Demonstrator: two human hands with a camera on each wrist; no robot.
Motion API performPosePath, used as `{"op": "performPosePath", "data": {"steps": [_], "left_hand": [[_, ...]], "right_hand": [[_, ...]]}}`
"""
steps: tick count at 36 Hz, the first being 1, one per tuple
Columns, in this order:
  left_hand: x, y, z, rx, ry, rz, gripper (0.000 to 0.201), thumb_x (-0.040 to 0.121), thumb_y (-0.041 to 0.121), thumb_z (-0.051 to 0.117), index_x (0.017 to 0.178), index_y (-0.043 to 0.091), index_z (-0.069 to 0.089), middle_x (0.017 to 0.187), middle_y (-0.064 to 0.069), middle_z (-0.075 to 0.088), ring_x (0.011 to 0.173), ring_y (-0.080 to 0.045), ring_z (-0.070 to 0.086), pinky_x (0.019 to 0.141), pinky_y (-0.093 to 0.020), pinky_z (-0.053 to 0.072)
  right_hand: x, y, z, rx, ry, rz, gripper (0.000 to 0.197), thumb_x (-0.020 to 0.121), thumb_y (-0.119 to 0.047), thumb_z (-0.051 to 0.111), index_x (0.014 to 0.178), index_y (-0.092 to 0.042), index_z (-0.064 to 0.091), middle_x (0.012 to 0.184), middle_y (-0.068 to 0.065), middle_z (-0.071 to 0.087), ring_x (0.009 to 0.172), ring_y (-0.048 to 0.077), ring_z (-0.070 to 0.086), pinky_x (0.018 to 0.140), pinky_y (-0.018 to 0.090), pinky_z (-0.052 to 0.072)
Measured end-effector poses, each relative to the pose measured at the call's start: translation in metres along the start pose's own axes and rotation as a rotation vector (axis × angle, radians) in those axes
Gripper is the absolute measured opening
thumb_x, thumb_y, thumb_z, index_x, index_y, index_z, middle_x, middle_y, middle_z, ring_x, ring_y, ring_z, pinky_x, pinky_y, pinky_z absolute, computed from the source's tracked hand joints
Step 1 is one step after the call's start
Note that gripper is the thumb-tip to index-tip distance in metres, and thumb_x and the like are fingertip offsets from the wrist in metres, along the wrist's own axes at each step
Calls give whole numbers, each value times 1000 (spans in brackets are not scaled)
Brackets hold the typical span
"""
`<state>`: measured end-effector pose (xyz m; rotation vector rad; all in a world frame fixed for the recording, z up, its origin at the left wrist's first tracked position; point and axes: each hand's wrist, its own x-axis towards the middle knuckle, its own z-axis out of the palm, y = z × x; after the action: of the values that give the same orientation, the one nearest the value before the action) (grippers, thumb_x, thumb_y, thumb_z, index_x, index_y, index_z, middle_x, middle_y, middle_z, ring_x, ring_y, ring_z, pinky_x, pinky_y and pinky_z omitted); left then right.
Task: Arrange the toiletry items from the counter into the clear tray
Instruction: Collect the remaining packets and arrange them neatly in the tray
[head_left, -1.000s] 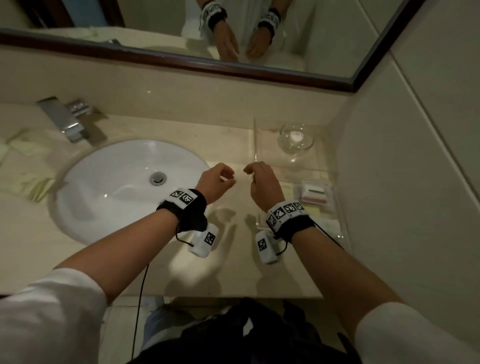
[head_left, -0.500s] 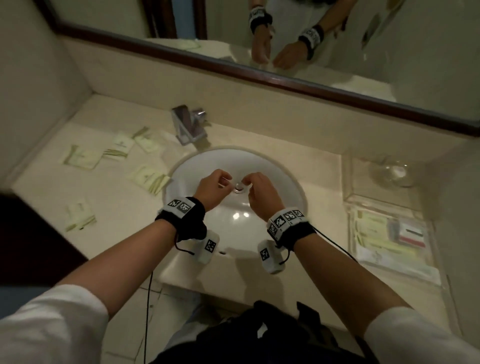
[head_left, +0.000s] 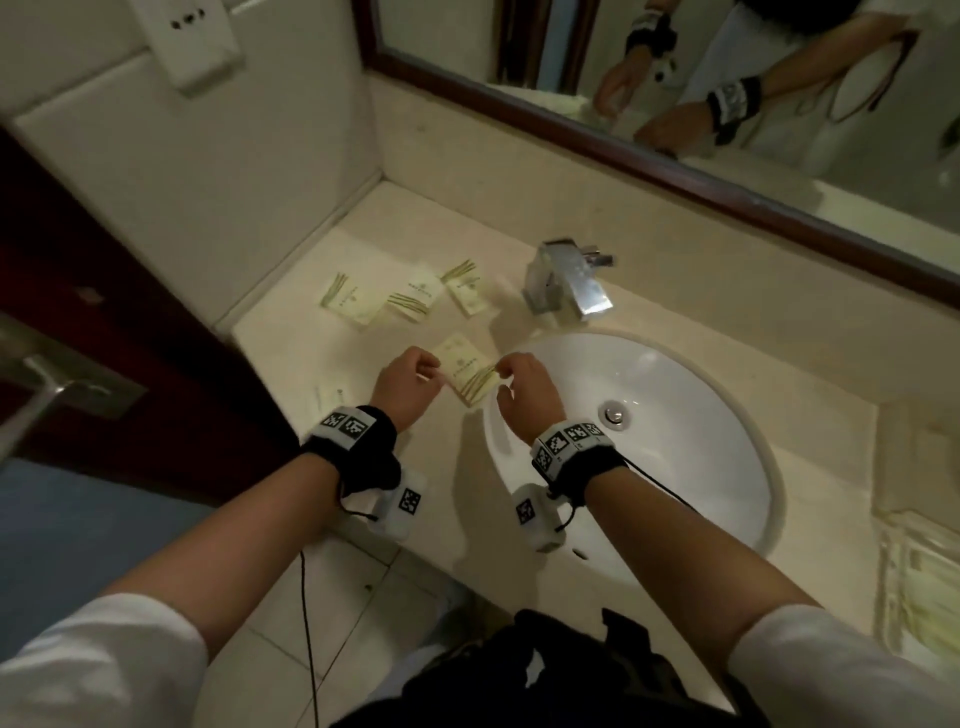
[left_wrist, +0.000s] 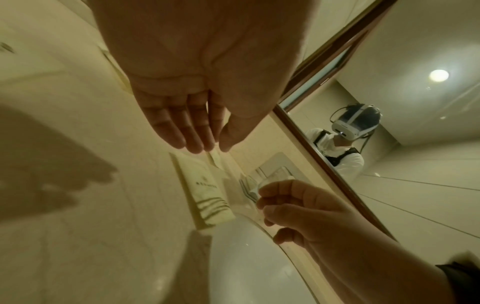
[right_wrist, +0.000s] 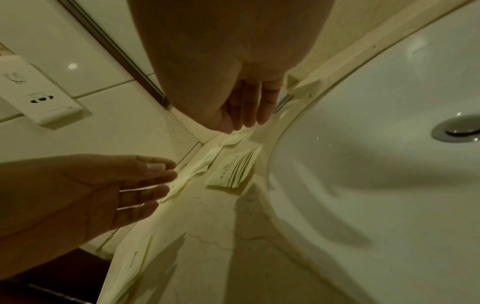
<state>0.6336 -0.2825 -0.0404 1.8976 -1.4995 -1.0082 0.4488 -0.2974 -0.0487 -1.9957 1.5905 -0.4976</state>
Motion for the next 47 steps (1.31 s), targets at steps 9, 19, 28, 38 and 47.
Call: {"op": "performPosePath", "data": {"steps": [9, 19, 28, 38, 47], "left_hand": [[33, -32, -9, 97, -33, -119, 48, 86, 29, 65, 127, 10, 50, 132, -17, 43, 109, -31, 56, 96, -34, 45], [65, -22, 5, 214, -39, -170, 64, 81, 42, 66, 133, 14, 41, 138, -16, 36, 128, -33, 35, 107, -38, 31], [79, -13, 9, 348, -102, -113, 78, 72, 47, 74, 131, 10, 38, 136, -17, 32, 126, -35, 30, 108, -39, 30], [83, -11, 6, 442, -126, -68, 69, 69, 48, 76, 118, 10, 46, 128, -15, 38, 118, -33, 37, 101, -39, 36], [84, -8, 8, 470, -158, -50, 60, 69, 40, 77, 114, 12, 48, 126, -14, 41, 119, -33, 37, 99, -41, 38]], "right_hand": [[32, 3, 21, 133, -49, 560, 58, 78, -33, 71, 122, -5, 45, 127, 16, 52, 117, 32, 50, 100, 42, 42], [49, 1, 18, 110, -241, 740, 85, 76, -52, 68, 136, -4, 33, 140, 16, 41, 125, 33, 46, 99, 41, 43], [57, -10, 24, 72, -242, 776, 96, 66, -63, 71, 133, -3, 35, 134, 17, 48, 118, 33, 52, 94, 42, 49], [62, -19, 32, -9, -197, 762, 86, 66, -51, 78, 126, -3, 39, 128, 15, 50, 117, 32, 51, 96, 42, 46], [63, -23, 33, -41, -164, 758, 82, 69, -46, 78, 126, -3, 37, 129, 16, 46, 120, 31, 46, 99, 40, 43]]}}
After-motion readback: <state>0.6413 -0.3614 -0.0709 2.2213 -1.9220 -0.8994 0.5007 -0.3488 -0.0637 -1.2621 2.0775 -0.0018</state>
